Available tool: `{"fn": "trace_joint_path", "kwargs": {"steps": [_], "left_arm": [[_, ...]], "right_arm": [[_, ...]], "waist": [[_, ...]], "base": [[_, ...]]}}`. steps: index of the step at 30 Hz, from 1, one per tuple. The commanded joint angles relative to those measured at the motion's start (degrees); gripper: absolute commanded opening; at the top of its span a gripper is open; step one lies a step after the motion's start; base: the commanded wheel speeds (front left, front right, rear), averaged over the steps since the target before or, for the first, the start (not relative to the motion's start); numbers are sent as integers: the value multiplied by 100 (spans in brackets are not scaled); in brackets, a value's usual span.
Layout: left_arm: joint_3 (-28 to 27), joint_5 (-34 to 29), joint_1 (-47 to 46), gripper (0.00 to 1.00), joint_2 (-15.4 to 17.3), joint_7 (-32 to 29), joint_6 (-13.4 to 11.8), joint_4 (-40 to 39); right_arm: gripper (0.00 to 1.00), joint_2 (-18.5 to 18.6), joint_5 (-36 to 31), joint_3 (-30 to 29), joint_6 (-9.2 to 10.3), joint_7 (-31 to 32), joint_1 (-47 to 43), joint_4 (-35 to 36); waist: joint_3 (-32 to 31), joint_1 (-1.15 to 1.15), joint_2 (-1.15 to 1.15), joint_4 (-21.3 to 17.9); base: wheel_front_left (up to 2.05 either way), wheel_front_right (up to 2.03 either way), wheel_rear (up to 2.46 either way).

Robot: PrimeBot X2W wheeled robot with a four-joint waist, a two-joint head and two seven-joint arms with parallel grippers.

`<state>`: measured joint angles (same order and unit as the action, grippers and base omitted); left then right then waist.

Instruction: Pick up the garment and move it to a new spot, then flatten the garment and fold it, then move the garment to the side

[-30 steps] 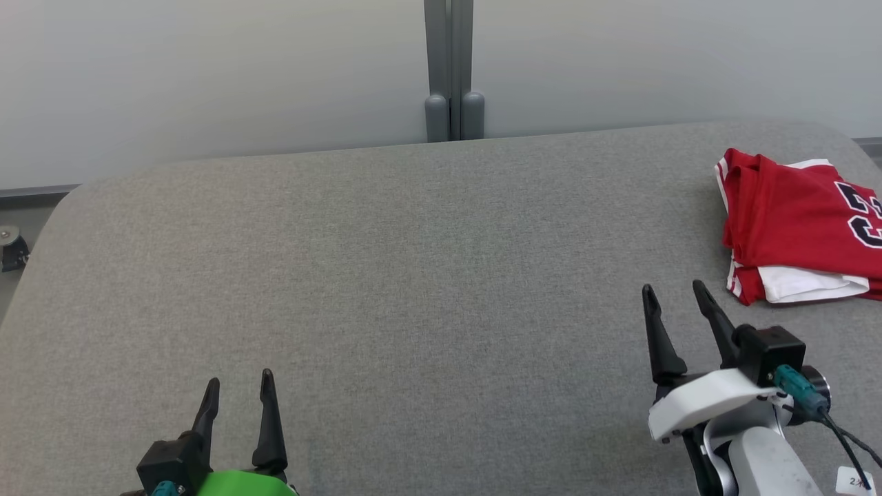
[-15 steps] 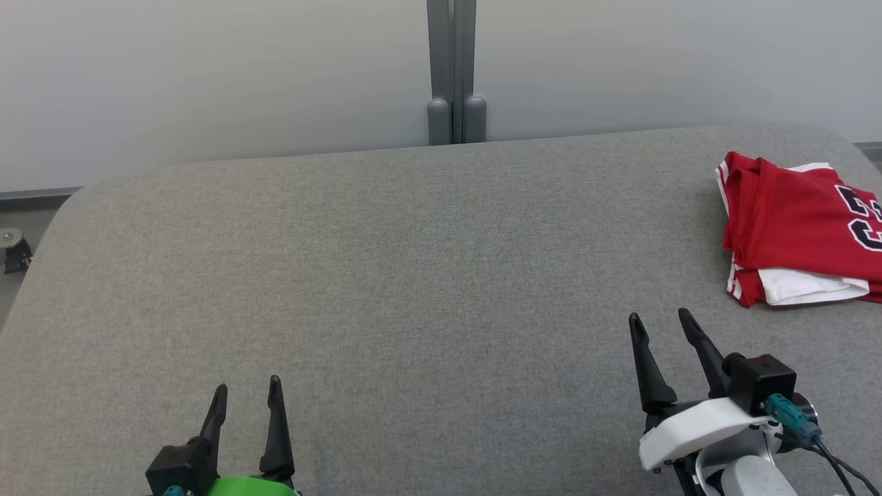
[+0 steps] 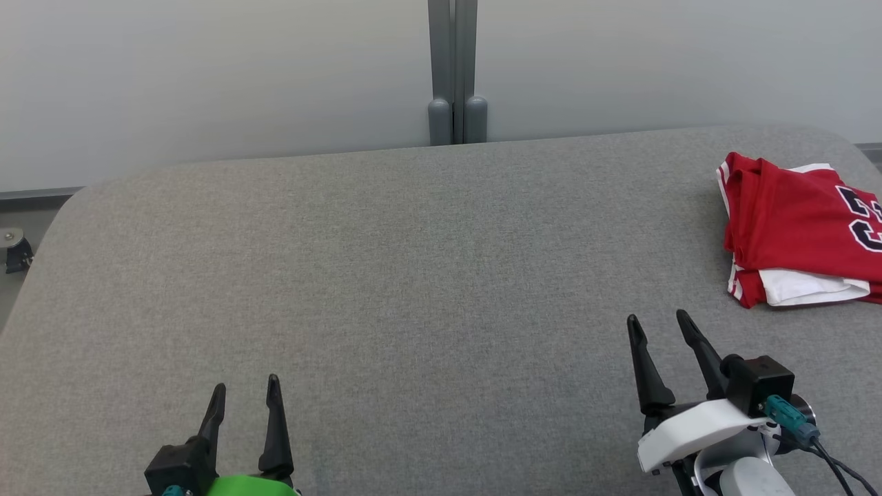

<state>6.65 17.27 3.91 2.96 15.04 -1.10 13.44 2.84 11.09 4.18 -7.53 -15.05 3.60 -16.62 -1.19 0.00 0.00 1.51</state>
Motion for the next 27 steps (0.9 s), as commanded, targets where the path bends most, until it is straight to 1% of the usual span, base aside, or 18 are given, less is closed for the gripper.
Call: {"fn": "trace_joint_path", "kwargs": {"steps": [1,3,4,7,27], "left_arm": [[-22,-6,-2,100,-2,16,-36,-29],[-25,-6,4,100,-3,16,-37,-50],[-15,1,0,0,-1,-1,-15,-37],[-5,27,24,0,-5,-27,-11,94],[-344,1928,-261,0,-5,-569,213,82]], "right_arm": [[100,13,62,11,10,-15,-44,4],[100,13,77,33,10,-15,-44,11],[0,0,43,32,0,0,-1,3],[0,-16,69,34,-1,13,-51,-113],[0,2,2133,-235,0,547,42,-6]], "waist": [[1,0,0,0],[0,0,0,1],[0,0,0,0],[0,0,0,0],[22,0,0,-24]], "base": [[0,0,0],[0,0,0],[0,0,0],[0,0,0],[0,0,0]]}}
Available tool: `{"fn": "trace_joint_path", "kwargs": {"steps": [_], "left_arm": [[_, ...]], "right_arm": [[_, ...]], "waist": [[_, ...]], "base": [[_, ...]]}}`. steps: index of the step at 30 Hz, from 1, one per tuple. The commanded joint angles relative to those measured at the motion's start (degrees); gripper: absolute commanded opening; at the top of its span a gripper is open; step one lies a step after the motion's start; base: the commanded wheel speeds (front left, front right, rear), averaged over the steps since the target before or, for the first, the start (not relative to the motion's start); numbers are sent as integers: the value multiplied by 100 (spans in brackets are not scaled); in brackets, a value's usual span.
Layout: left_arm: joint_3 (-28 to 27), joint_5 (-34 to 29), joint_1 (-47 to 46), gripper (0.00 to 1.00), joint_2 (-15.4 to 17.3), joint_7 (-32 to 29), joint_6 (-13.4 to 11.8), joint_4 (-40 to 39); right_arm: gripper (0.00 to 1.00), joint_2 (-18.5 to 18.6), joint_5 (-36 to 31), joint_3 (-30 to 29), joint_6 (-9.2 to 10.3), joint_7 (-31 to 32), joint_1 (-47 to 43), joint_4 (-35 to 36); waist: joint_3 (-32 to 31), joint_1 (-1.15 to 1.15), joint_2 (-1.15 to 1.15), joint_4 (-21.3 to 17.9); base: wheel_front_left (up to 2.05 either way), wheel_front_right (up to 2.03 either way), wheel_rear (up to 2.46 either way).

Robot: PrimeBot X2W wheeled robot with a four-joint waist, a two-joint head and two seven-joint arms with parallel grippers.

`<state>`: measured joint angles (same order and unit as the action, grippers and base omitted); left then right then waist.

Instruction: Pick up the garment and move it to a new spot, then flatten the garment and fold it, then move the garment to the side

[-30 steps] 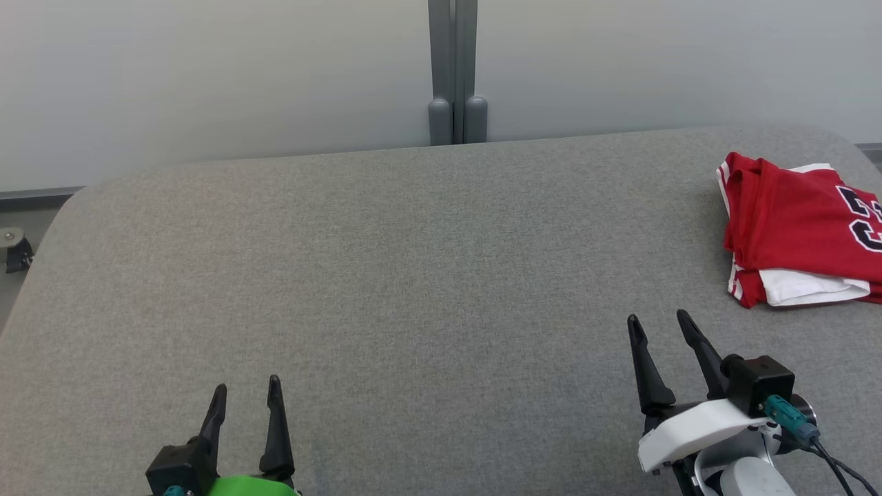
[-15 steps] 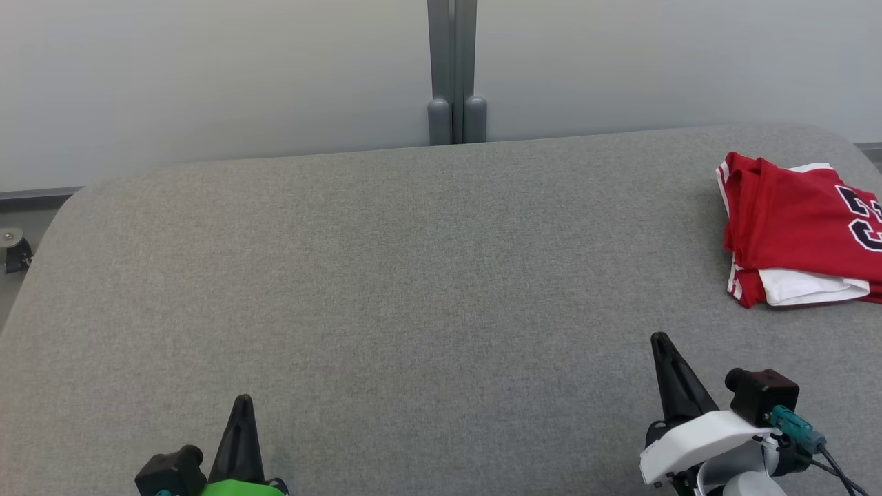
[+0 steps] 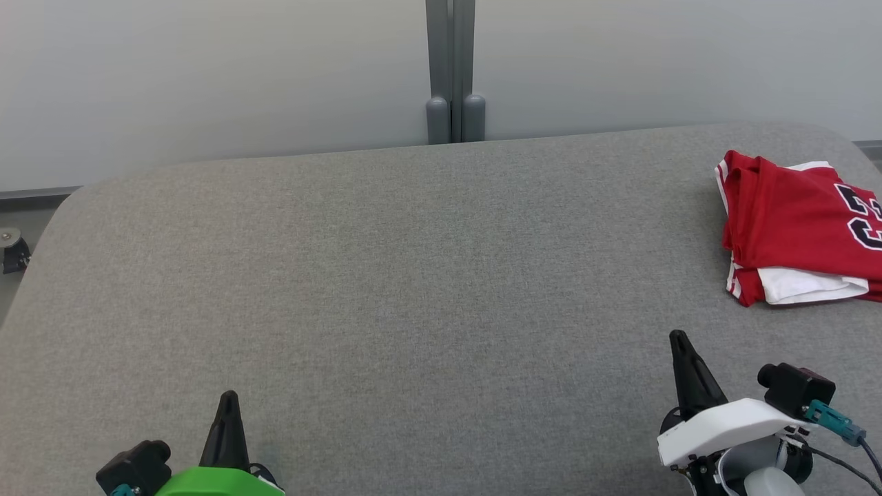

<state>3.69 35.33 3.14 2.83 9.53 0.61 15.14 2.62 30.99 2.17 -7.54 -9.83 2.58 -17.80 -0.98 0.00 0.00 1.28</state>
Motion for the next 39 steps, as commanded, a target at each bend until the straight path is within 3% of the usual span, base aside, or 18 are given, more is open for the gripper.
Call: {"fn": "trace_joint_path", "kwargs": {"steps": [1,39], "left_arm": [[-64,216,-198,0,8,-45,51,-89],[-528,2826,-582,0,10,-790,364,-113]], "right_arm": [[0,25,244,-48,2,52,149,118],[0,41,3052,-434,4,799,279,258]], "waist": [[2,0,0,-2],[43,0,0,-47]], "base": [[0,0,0],[0,0,0]]}}
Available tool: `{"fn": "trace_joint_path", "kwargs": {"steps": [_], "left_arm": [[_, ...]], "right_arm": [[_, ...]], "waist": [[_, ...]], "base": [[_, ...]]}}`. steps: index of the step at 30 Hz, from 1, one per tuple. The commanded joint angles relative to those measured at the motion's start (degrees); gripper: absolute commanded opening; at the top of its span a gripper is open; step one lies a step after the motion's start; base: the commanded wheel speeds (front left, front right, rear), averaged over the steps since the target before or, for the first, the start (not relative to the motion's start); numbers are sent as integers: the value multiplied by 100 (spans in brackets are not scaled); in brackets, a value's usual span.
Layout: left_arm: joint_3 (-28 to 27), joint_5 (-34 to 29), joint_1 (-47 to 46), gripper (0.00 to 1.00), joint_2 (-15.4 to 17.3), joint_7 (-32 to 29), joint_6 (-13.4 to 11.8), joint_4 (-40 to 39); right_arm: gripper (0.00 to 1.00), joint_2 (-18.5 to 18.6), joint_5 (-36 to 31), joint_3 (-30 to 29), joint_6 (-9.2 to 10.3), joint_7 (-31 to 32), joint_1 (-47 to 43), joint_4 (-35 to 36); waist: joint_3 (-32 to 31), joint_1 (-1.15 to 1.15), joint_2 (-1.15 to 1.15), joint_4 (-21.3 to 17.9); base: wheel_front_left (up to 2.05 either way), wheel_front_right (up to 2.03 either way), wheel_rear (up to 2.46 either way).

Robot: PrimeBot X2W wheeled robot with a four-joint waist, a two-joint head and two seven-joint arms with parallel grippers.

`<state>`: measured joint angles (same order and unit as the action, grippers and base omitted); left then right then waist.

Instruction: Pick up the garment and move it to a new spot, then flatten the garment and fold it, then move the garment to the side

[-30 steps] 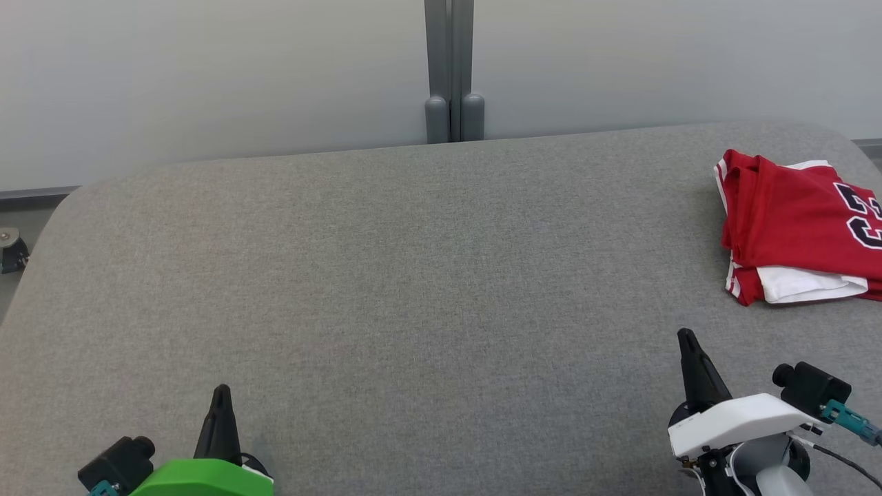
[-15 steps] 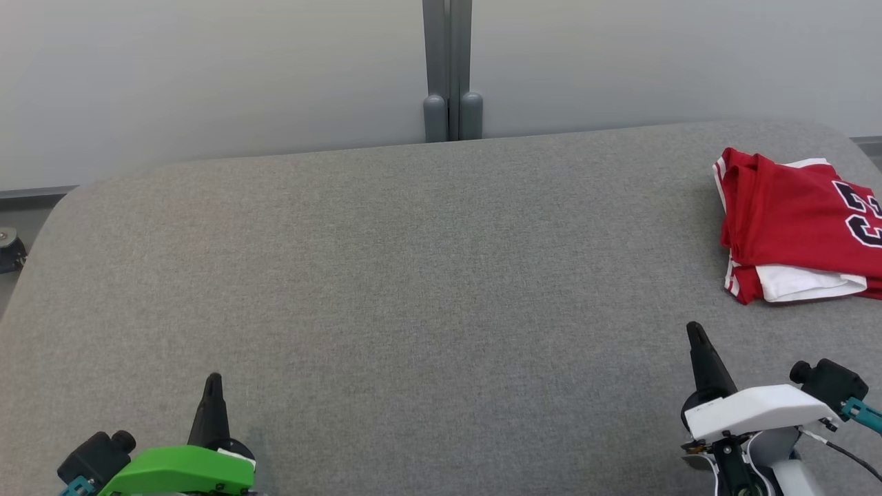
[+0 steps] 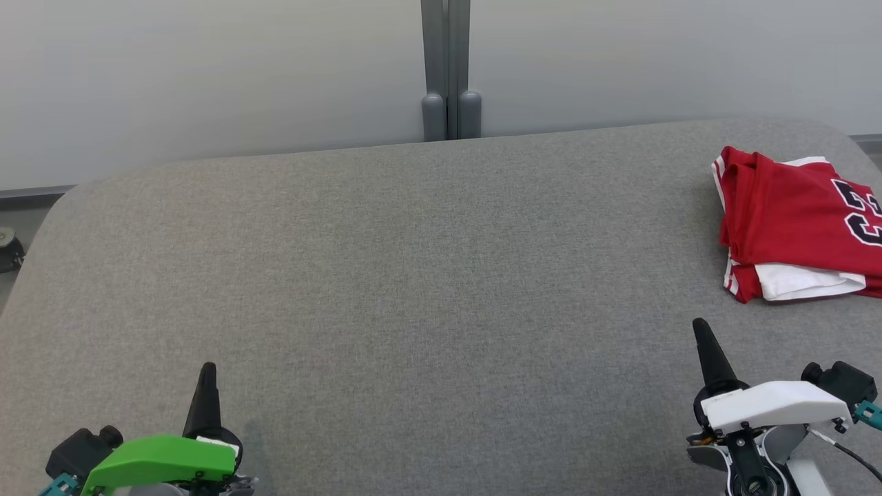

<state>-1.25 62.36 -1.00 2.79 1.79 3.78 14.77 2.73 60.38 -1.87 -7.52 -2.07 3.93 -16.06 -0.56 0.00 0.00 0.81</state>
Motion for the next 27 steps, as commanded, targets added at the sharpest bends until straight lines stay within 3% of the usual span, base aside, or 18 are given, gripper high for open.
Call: {"fn": "trace_joint_path", "kwargs": {"steps": [1,27], "left_arm": [[-44,173,-173,0,15,-32,52,-76],[-282,1495,-360,0,16,-416,207,-81]], "right_arm": [[0,30,169,-37,2,41,147,86],[0,33,1591,-237,1,423,194,150]], "waist": [[1,0,0,-2],[30,0,0,-33]], "base": [[0,0,0],[0,0,0]]}}
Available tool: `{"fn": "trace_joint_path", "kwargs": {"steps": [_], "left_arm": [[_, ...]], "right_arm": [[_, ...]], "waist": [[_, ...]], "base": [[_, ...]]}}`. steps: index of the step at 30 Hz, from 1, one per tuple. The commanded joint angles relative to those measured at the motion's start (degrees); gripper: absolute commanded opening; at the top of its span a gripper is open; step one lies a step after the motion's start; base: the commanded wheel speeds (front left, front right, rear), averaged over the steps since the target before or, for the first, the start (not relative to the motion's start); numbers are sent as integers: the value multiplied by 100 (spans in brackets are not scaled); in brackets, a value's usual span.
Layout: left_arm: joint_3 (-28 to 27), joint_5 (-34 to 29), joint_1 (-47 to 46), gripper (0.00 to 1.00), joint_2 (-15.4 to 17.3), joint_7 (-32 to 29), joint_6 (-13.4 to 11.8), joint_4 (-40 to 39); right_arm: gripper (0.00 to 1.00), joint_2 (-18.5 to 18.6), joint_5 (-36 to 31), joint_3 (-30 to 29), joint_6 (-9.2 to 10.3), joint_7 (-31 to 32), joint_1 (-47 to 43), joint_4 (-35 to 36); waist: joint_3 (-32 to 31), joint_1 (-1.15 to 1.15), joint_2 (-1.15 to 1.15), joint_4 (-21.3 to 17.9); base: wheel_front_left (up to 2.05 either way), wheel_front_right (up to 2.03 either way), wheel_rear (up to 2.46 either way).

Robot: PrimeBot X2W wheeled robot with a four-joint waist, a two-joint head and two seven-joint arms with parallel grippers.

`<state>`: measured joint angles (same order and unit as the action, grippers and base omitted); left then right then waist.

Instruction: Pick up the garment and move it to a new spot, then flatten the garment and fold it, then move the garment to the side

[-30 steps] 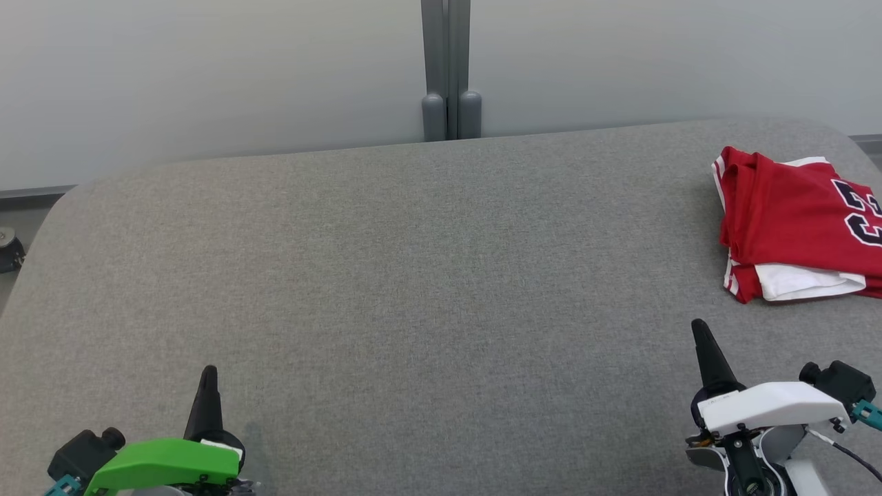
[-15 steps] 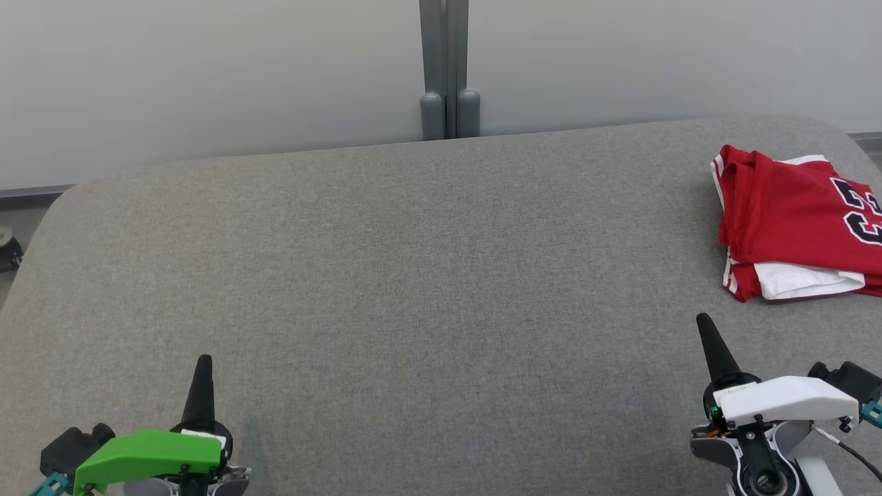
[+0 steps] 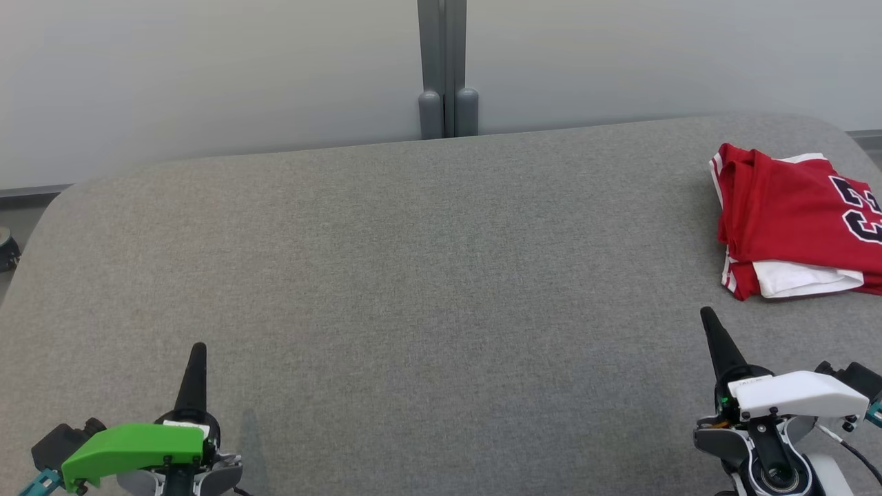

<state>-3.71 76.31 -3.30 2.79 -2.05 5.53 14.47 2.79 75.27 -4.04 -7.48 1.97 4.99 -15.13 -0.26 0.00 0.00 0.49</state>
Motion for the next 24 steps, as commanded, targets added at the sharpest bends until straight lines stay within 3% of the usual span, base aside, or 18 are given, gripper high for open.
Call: {"fn": "trace_joint_path", "kwargs": {"steps": [1,24], "left_arm": [[-43,141,-137,0,16,-40,39,-51],[-206,1069,-270,0,16,-305,154,-50]], "right_arm": [[0,28,141,-27,-4,32,91,60],[0,29,1146,-171,-3,307,132,104]], "waist": [[1,0,0,-2],[26,0,0,-29]], "base": [[0,0,0],[0,0,0]]}}
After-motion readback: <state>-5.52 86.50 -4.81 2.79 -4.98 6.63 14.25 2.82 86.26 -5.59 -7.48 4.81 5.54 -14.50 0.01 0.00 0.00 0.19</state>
